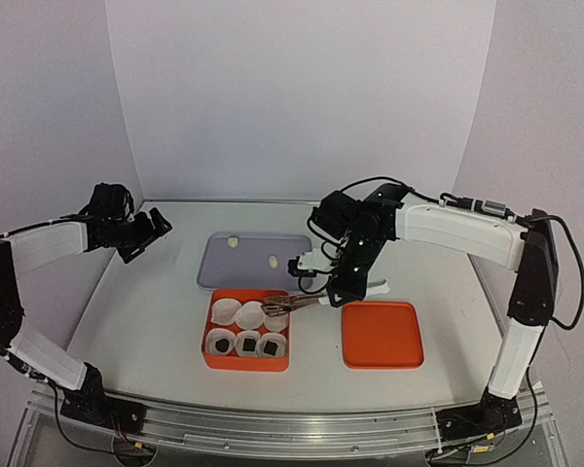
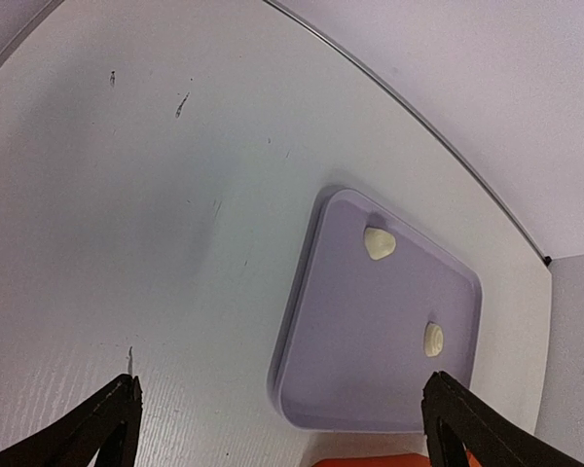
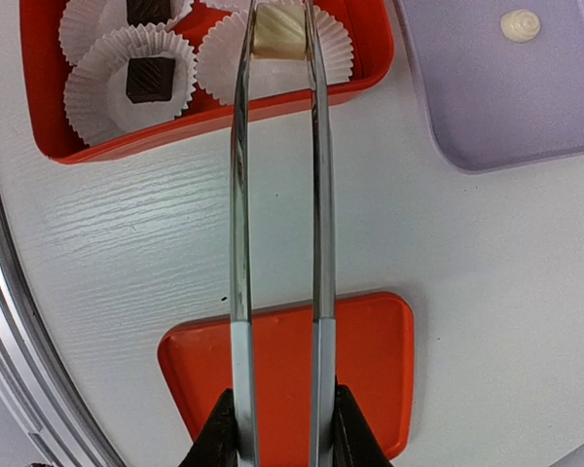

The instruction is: Pack the chocolate

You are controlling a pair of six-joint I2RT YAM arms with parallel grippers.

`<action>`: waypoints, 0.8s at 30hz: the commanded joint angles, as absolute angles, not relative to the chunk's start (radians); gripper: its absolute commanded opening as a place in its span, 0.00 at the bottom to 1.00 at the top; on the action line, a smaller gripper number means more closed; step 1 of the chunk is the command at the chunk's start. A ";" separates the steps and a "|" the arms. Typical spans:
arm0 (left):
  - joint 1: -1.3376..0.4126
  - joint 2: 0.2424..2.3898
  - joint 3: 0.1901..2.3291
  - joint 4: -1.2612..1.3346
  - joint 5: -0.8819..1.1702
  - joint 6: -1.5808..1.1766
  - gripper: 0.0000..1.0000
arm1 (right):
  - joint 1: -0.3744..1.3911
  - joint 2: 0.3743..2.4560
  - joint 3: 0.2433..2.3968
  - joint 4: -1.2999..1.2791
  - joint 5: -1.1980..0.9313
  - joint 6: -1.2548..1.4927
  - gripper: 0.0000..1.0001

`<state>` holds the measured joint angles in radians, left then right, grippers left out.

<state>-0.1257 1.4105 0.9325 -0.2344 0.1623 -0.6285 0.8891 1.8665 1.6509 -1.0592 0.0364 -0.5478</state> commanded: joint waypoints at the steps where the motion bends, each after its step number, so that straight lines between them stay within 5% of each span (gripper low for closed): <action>1: -0.128 1.406 0.966 -0.217 0.151 -0.618 1.00 | 0.897 1.879 1.709 -1.085 0.051 -0.563 0.11; 24: -0.128 1.397 0.962 -0.236 0.123 -0.607 1.00 | 0.919 1.919 1.765 -1.115 0.073 -0.582 0.18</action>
<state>-0.1257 1.4105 0.9325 -0.2356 0.1379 -0.6256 0.9089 1.9087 1.7139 -1.0994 0.0603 -0.5766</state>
